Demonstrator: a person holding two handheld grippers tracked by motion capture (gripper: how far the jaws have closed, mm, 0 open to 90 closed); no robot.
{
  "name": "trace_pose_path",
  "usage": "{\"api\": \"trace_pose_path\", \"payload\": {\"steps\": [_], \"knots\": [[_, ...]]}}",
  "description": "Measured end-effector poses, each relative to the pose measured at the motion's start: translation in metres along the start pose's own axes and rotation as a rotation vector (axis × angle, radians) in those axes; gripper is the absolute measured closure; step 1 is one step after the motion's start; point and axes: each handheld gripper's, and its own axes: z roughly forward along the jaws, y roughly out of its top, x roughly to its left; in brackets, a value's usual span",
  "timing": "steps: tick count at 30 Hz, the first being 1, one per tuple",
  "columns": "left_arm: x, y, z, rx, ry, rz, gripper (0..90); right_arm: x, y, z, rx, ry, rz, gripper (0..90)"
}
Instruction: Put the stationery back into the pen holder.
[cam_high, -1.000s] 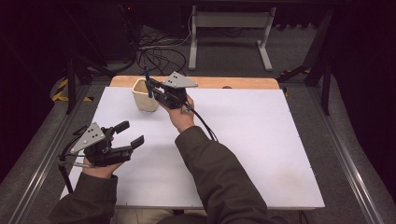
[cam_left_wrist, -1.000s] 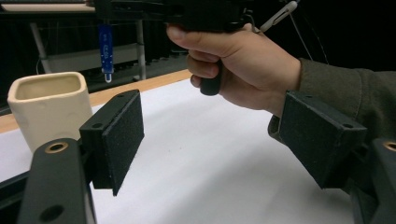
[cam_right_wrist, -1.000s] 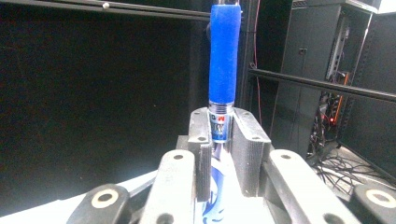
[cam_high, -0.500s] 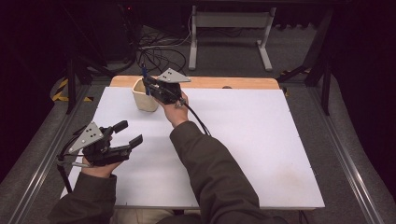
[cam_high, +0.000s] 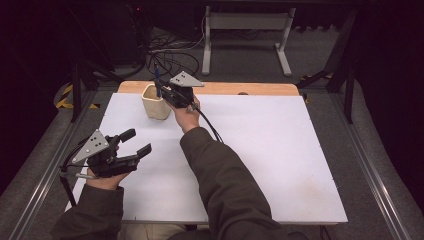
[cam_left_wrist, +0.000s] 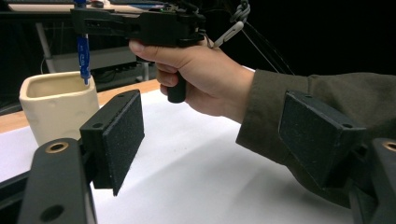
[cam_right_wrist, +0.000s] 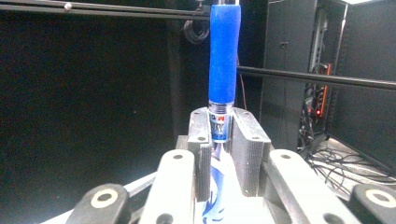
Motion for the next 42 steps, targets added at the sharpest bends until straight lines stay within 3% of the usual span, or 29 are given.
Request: {"api": "trace_pose_path", "payload": {"steps": [5,31,42], "knots": [[0.001,0.000,0.000,0.001,-0.002,0.000,23.3,-0.003,-0.007,0.004,0.000,-0.015,-0.002,78.9],[0.002,-0.002,0.001,0.009,-0.005,-0.006,23.3,0.001,-0.036,0.020,0.143,-0.024,-0.002,78.2],[0.002,-0.002,0.002,0.010,-0.006,-0.008,23.3,0.001,-0.040,0.021,0.161,-0.024,0.004,77.8]]}}
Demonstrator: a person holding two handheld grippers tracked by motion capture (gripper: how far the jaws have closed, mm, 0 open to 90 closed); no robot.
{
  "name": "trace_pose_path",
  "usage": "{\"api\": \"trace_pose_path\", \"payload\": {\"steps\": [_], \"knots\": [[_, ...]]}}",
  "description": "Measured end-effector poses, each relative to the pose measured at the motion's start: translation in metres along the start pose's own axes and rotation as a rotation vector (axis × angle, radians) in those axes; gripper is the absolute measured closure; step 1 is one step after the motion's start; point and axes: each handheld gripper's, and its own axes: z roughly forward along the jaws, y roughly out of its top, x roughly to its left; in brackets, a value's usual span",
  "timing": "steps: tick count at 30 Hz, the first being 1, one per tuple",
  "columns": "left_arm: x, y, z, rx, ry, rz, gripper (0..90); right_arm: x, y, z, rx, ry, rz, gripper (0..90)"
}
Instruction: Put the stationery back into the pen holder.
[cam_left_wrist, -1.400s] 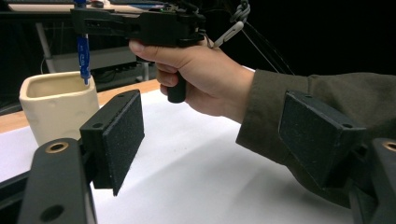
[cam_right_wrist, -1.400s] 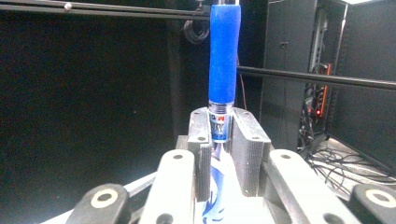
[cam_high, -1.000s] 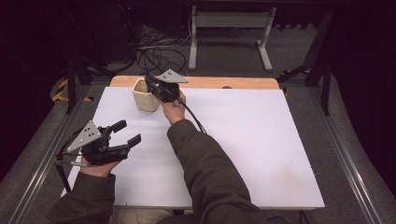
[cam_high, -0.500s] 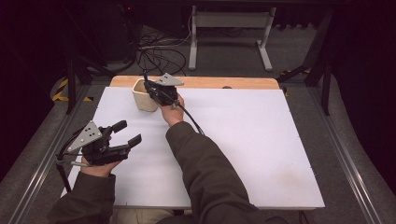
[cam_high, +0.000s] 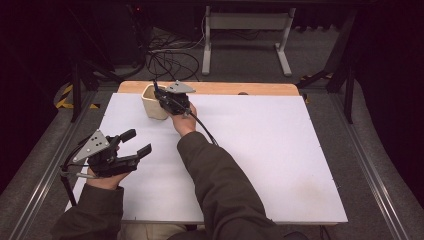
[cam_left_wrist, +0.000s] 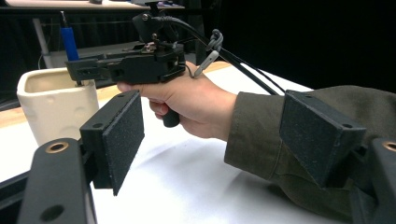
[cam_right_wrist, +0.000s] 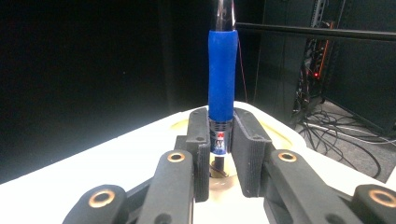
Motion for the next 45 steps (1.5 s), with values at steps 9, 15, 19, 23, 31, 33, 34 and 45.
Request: {"api": "trace_pose_path", "payload": {"steps": [9,15,19,23,31,33,34,45], "knots": [[0.000,-0.001,0.001,0.006,-0.001,0.001,23.3,0.000,0.001,-0.002,0.005,0.001,0.002,74.6],[0.000,-0.001,0.001,0.007,0.001,-0.001,23.3,-0.002,0.002,-0.005,0.023,0.003,0.009,69.1],[-0.001,-0.001,0.001,0.006,-0.002,0.002,23.3,-0.004,0.002,-0.008,0.029,0.007,0.022,64.0],[0.000,-0.002,0.001,0.010,-0.001,0.001,23.3,-0.004,0.004,-0.012,0.030,0.017,0.019,60.6],[0.000,-0.002,0.004,0.012,-0.001,0.006,23.3,-0.004,0.010,-0.026,-0.007,0.030,0.018,52.3],[-0.001,-0.002,0.005,0.018,-0.003,0.004,23.3,-0.005,0.010,-0.029,-0.010,0.030,0.014,50.9],[-0.001,-0.002,0.005,0.019,-0.004,0.008,23.3,-0.005,0.010,-0.031,-0.009,0.031,0.014,49.5],[-0.002,-0.003,0.006,0.021,-0.006,0.008,23.3,-0.008,0.011,-0.046,-0.002,0.049,0.017,34.9]]}}
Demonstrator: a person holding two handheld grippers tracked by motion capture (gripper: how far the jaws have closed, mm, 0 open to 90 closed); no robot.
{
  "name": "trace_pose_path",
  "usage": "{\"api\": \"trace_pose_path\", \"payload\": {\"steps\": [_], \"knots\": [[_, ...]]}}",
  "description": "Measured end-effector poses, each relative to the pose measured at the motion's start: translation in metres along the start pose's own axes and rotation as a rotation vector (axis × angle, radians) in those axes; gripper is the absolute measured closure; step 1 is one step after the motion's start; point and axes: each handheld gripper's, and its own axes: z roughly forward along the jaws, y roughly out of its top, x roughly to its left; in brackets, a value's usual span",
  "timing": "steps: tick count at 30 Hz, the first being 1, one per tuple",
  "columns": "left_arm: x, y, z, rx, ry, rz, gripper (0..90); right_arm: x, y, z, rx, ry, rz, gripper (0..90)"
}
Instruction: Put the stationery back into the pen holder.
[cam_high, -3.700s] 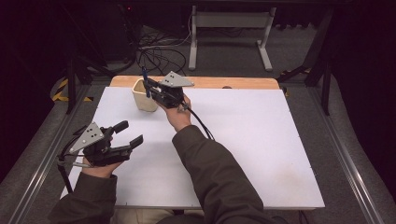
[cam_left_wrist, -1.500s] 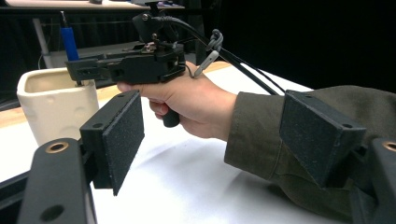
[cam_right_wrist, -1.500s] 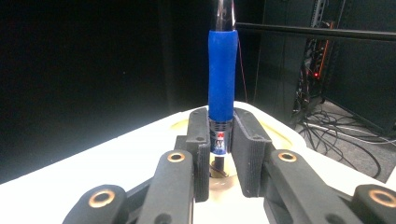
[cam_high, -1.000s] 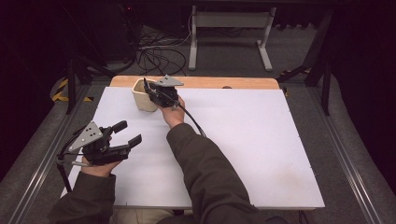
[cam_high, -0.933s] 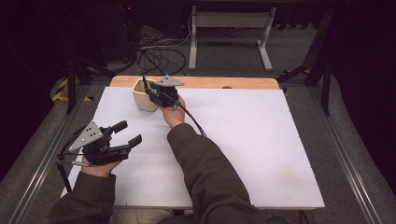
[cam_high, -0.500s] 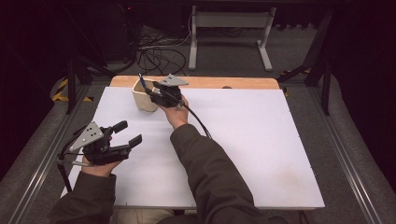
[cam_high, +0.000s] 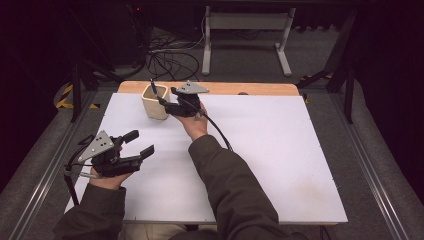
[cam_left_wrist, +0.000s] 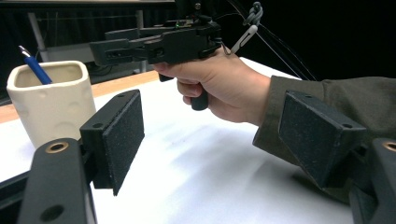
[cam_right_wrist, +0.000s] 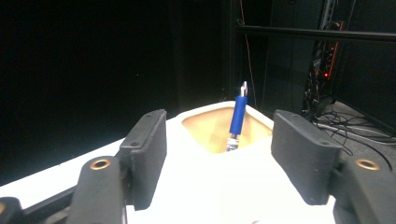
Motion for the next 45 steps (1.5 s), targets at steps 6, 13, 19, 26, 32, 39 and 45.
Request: {"api": "trace_pose_path", "payload": {"steps": [6,13,19,26,32,39,45], "knots": [[0.000,0.000,0.000,0.003,0.002,-0.002,23.3,-0.001,0.001,-0.010,0.014,0.025,0.025,25.5],[-0.001,-0.001,0.002,0.006,0.002,0.001,23.3,0.001,0.001,-0.025,0.001,0.042,0.027,21.0],[-0.001,-0.001,0.002,0.009,0.002,0.004,23.3,0.005,0.005,-0.034,0.000,0.050,0.011,17.6],[-0.001,-0.001,0.002,0.010,0.003,0.005,23.2,0.011,0.009,-0.044,-0.011,0.055,-0.011,13.8],[-0.002,-0.001,0.003,0.012,0.003,0.006,23.2,0.008,0.007,-0.056,-0.012,0.053,0.011,11.0],[-0.003,-0.002,0.004,0.017,0.001,0.009,23.2,0.005,0.006,-0.071,-0.012,0.051,0.037,6.6],[-0.003,-0.002,0.005,0.018,0.002,0.008,23.2,0.005,0.009,-0.085,-0.027,0.058,0.039,4.7]]}}
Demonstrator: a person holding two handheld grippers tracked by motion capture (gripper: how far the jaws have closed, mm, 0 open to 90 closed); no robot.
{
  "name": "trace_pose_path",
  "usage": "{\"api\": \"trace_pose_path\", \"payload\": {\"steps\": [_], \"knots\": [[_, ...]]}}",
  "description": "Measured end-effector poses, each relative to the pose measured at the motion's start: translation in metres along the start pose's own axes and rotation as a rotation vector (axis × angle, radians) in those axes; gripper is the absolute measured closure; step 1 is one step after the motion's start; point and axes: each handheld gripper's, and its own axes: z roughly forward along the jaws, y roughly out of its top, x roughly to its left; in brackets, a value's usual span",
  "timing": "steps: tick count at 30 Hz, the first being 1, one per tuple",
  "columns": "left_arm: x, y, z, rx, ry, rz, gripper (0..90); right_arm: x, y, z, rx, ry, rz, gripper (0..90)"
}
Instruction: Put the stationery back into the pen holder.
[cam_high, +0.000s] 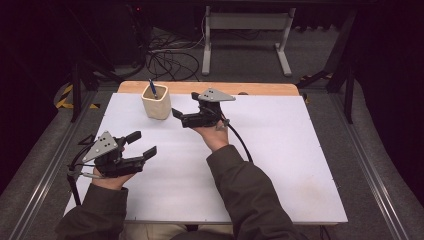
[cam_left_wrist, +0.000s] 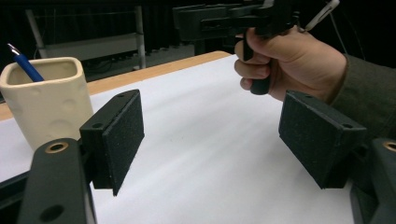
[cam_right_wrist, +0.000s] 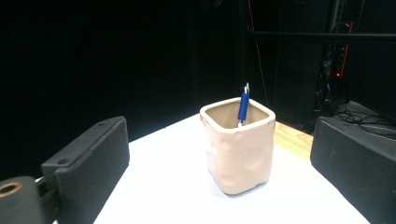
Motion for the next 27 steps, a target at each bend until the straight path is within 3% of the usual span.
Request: {"api": "trace_pose_path", "payload": {"steps": [16,19,27], "knots": [[-0.001,0.000,0.001,0.004,0.001,0.004,23.2,0.002,-0.001,-0.032,-0.008,0.003,0.003,1.6],[0.000,0.000,0.001,0.008,0.005,0.006,23.2,0.003,-0.002,-0.040,-0.030,0.020,0.028,1.6],[0.001,0.000,-0.001,0.000,0.012,0.002,23.1,0.006,0.000,-0.065,-0.061,0.025,0.022,1.3]]}}
